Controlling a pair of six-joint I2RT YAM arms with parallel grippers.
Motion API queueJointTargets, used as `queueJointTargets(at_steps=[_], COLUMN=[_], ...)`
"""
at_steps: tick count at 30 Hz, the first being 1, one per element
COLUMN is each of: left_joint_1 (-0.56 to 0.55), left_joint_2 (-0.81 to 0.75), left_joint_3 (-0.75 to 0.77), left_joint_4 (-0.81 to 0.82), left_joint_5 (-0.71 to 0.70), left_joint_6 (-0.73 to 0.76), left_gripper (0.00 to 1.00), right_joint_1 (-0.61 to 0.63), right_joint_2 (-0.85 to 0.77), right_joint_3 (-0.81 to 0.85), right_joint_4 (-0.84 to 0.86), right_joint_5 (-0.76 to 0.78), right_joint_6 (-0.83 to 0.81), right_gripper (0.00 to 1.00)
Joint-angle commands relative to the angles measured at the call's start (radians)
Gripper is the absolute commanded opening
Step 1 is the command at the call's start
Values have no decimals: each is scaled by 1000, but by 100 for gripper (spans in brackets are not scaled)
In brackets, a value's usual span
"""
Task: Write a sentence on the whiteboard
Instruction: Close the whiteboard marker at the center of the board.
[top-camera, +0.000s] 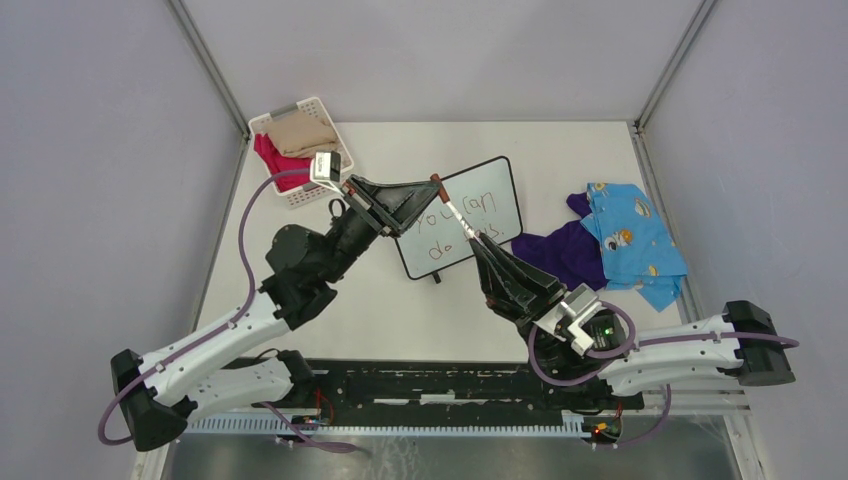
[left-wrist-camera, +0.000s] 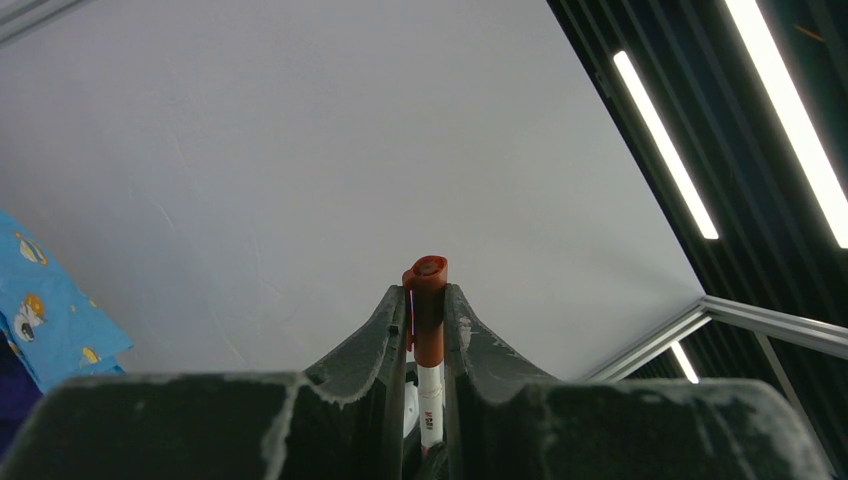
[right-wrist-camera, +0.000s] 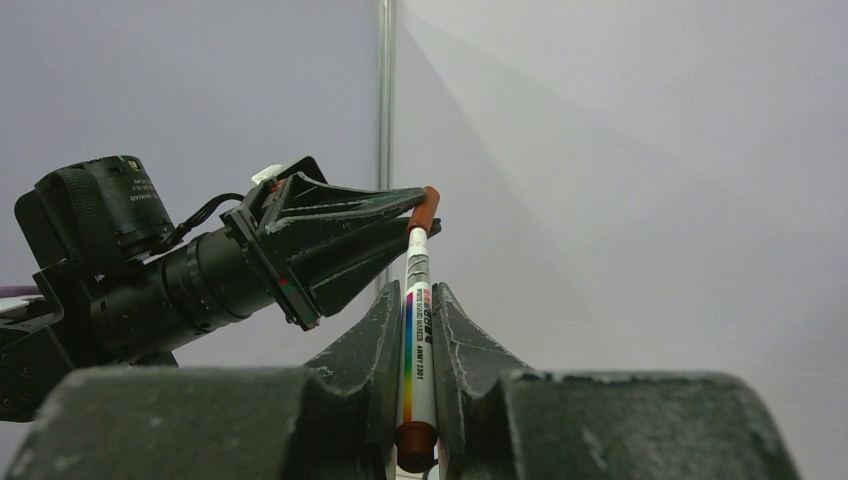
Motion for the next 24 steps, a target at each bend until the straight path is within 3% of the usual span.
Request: queueJointTargets(at_steps=[1,24], left_joint_1=[-14,-117], left_joint_2=[-4,10], left_joint_3=[-2,-3], left_joint_4=[28,28], left_joint_5=[-24,-120], left_joint_6=[49,92], left_gripper=[2,2], right_joint_1=[7,6], right_joint_2=[3,87], right_joint_3=[35,63], right_joint_4=[54,172], right_joint_5=[21,103], right_joint_6=[-14,-110], right_gripper=[0,0])
